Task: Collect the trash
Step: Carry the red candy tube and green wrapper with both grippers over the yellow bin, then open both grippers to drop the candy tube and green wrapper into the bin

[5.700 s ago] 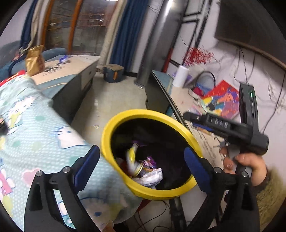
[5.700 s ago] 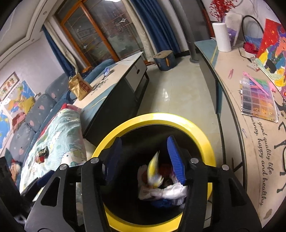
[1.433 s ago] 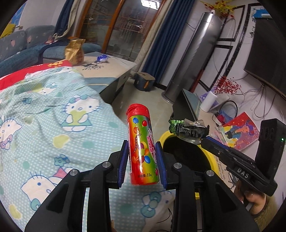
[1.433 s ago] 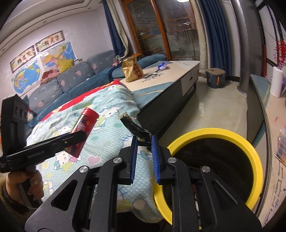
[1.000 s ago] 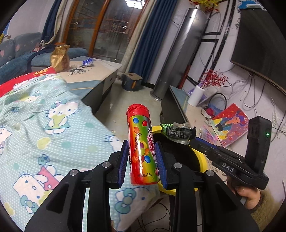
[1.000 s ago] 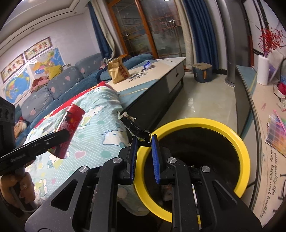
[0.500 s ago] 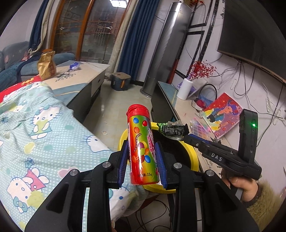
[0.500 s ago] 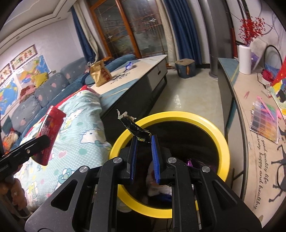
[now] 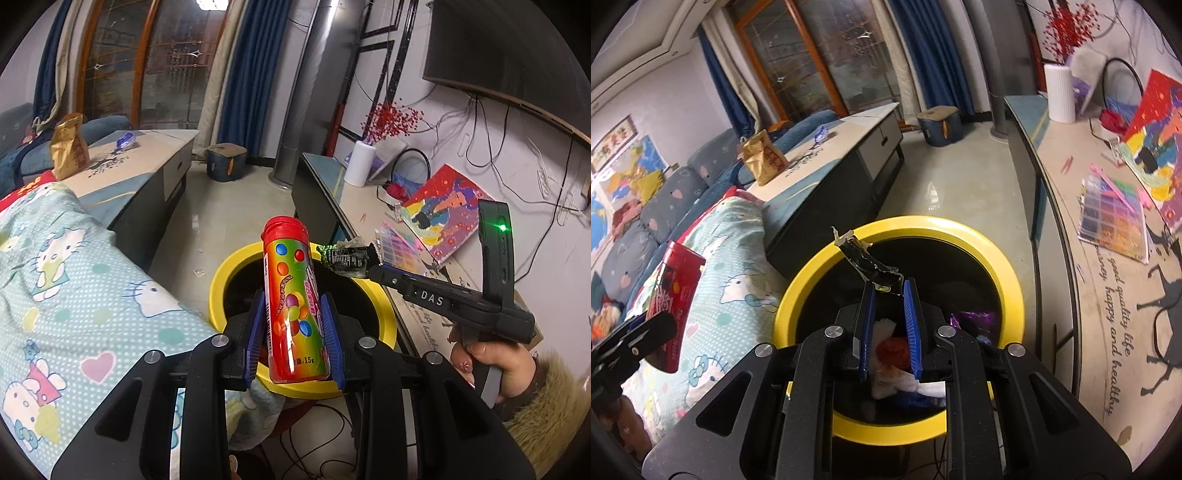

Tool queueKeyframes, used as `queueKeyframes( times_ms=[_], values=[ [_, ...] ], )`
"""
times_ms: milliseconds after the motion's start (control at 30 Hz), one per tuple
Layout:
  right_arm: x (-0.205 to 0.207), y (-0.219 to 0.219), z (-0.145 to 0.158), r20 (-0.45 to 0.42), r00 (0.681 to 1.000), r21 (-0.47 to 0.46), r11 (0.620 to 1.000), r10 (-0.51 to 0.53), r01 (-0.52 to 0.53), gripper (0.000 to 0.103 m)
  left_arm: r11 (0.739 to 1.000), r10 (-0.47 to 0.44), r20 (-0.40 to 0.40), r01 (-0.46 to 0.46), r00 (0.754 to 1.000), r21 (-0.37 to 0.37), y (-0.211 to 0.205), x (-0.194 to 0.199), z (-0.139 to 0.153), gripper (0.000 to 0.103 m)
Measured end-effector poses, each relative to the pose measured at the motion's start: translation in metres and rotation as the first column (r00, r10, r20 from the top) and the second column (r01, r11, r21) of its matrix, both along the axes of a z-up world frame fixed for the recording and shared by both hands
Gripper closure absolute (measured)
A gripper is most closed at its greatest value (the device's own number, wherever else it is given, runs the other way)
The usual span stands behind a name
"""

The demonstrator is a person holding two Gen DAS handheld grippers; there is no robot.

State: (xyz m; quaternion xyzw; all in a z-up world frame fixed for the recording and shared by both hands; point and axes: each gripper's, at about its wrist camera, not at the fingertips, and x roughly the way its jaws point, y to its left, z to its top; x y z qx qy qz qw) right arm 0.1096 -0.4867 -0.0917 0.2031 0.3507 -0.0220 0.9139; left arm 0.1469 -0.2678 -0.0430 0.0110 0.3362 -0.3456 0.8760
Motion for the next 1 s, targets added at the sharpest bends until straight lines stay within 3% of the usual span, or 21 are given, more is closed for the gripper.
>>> queueKeyframes(
  times_ms=[533, 600, 633, 700, 900, 1000],
  values=[
    [0.002, -0.017, -0.02, -0.063, 0.998, 0.057, 0.998, -0.023, 0.026, 0.091, 0.996, -0.077, -0.026, 0.078, 0.997, 0.042, -0.045, 0.018, -0.029, 0.074],
    [0.002, -0.018, -0.023, -0.078, 0.997, 0.067, 0.997, -0.027, 0.032, 0.086, 0.995, -0.088, -0.039, 0.089, 0.995, 0.042, -0.049, 0.023, -0.033, 0.073],
    [0.003, -0.02, -0.024, -0.084, 0.996, 0.068, 0.997, -0.029, 0.035, 0.08, 0.995, -0.084, -0.044, 0.086, 0.996, 0.042, -0.049, 0.026, -0.034, 0.071],
    [0.0, -0.019, -0.023, -0.086, 0.996, 0.062, 0.997, -0.037, 0.043, 0.062, 0.997, -0.07, -0.046, 0.071, 0.997, 0.035, -0.047, 0.03, -0.034, 0.053],
    [-0.016, -0.012, -0.009, -0.06, 0.994, 0.013, 0.996, -0.09, 0.091, 0.042, 1.0, -0.011, -0.02, 0.012, 1.0, 0.025, -0.024, 0.026, -0.026, 0.022],
    [-0.027, -0.002, 0.003, -0.02, 0.994, -0.02, 0.994, -0.107, 0.107, 0.027, 0.999, 0.03, 0.003, -0.03, 1.0, 0.023, -0.008, 0.019, -0.019, 0.012]
  ],
)
